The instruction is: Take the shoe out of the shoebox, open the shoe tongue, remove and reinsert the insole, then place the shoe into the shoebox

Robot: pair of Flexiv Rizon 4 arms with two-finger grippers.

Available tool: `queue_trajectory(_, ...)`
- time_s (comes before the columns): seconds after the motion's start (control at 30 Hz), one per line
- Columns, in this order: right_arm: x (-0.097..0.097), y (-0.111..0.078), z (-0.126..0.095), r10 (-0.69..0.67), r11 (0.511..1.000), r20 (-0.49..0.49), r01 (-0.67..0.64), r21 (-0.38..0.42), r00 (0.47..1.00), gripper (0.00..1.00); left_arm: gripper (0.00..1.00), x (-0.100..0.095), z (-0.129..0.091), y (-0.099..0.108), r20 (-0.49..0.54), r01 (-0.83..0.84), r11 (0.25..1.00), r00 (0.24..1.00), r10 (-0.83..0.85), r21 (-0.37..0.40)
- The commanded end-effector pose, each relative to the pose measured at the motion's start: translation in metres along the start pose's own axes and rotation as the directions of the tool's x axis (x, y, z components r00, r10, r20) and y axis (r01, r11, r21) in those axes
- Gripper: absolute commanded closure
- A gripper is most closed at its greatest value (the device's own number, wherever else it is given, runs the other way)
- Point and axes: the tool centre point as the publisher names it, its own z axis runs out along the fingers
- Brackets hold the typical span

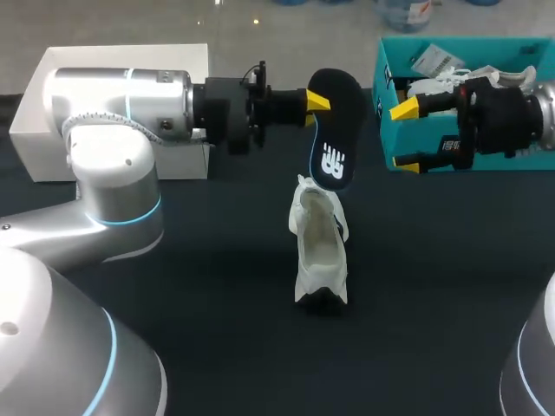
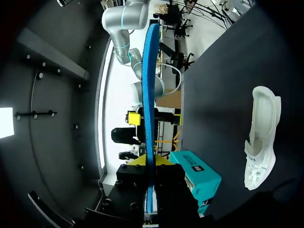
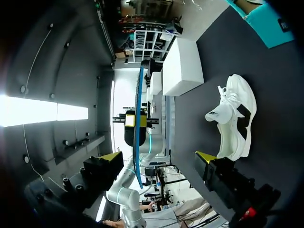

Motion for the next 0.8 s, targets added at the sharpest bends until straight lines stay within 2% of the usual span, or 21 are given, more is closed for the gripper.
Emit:
queue_trajectory(0.03,0.000,-0.028,-0.030,0.025,0.998,0.167,-0.016,-0.055,0.986,0.00,1.00,-0.001,-0.003,-0.002,-0.011,0.002,1.000,1.000,-0.002,0.000)
queue_trajectory(0.1,-0.009,-0.034,-0.040,0.083,0.992,0.271,-0.053,-0.115,0.959,0.00,1.00,-0.001,-0.003,-0.002,-0.013,0.002,1.000,1.000,-0.002,0.000)
queue_trajectory(0.63,-0.009,-0.034,-0.040,0.083,0.992,0.271,-0.053,-0.115,0.959,0.00,1.00,-0.002,-0.006,-0.010,-0.014,0.048,0.999,0.999,-0.049,-0.003)
queue_trajectory(0.73,-0.023,-0.034,-0.037,0.079,0.996,0.353,-0.057,-0.070,0.932,0.00,1.00,-0.002,-0.007,-0.012,-0.020,0.059,0.998,0.998,-0.059,-0.006)
queue_trajectory(0.8,-0.032,-0.038,-0.039,0.086,0.995,0.372,-0.061,-0.078,0.924,0.00,1.00,-0.003,-0.008,-0.012,-0.023,0.060,0.998,0.998,-0.060,-0.008)
